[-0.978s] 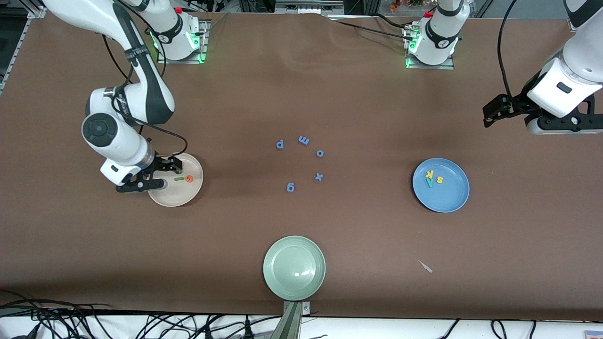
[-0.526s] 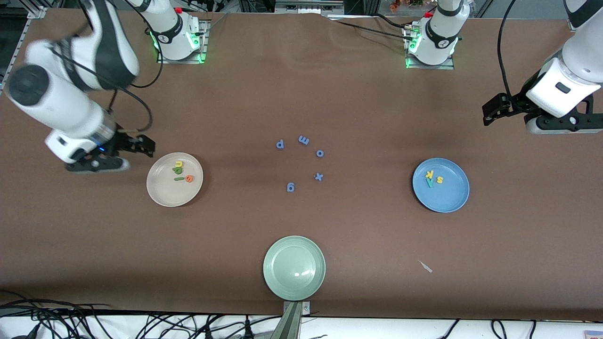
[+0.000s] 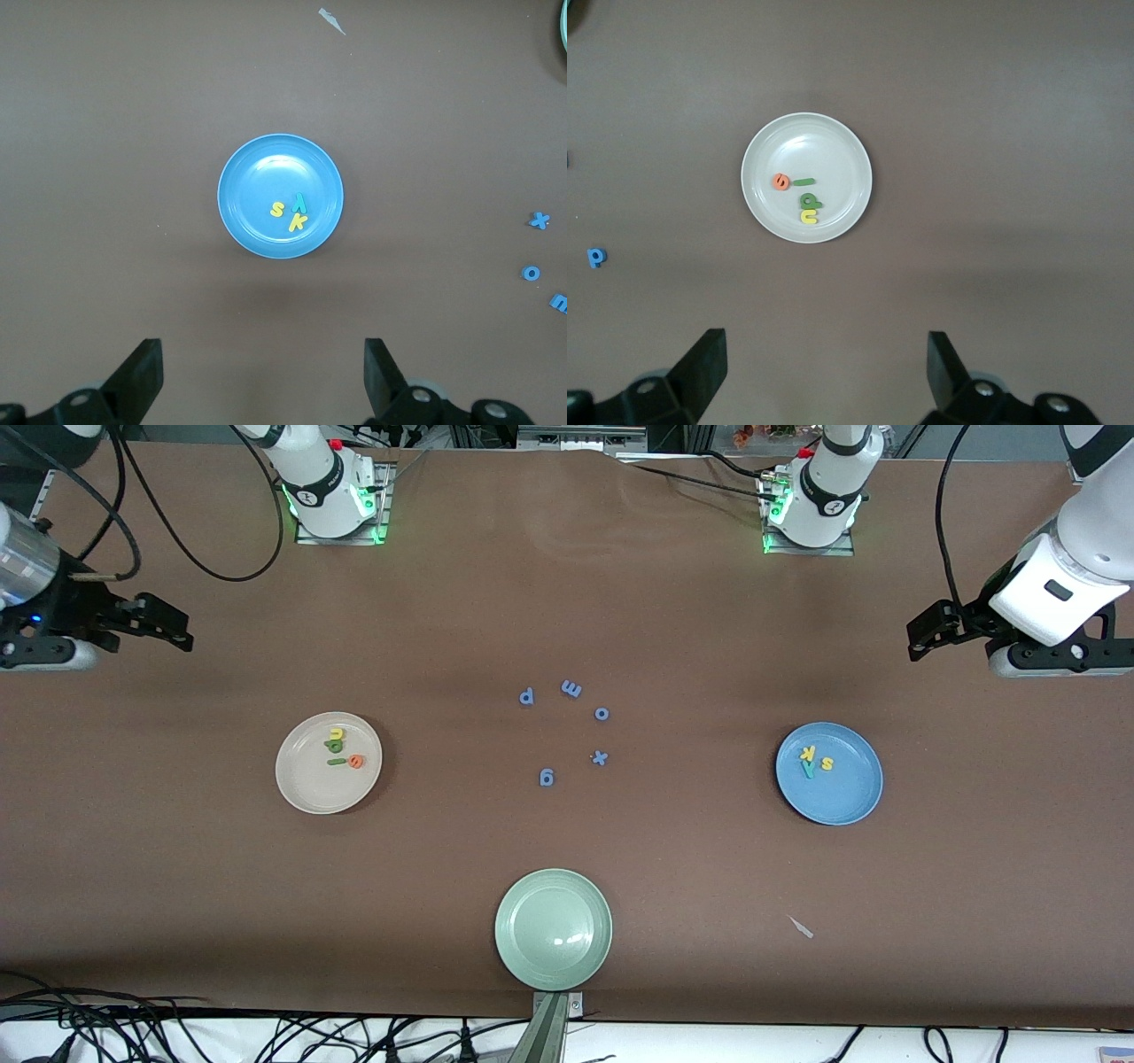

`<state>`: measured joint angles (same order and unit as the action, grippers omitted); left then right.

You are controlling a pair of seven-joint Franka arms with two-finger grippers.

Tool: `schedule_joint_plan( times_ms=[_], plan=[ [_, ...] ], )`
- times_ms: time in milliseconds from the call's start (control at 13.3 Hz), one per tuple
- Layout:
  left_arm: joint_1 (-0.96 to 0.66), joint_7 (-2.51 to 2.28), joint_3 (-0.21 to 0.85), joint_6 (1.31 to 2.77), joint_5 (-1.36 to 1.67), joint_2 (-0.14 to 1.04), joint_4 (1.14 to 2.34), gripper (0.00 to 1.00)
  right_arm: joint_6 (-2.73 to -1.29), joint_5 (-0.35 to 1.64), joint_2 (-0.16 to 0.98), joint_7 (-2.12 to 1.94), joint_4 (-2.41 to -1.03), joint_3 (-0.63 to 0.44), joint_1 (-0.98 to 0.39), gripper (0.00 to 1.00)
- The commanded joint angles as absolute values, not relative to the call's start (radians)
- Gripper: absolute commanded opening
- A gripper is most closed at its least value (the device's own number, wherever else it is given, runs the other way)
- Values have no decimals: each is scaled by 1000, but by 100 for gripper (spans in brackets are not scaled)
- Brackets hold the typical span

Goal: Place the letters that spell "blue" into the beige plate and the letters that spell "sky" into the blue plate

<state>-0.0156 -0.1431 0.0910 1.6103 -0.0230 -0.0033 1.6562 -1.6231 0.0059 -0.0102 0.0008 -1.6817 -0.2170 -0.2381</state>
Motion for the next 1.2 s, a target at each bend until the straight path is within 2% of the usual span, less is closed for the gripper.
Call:
schedule_joint_plan(
  times_ms=[0,451,1128],
  plan=[
    [-21,-146,83,1594,0,-8,1647,100,-1591,26,32,-23,-1634,-222,-230,100],
    [-23,-147,84,1594,0,-8,1647,100,-1588,25,64,-20,-1585,-221,-230,100],
    [-23,-147,84,1594,0,-8,1647,100,-1582,11,63,-14,-1583,-218,-239,100]
  ],
)
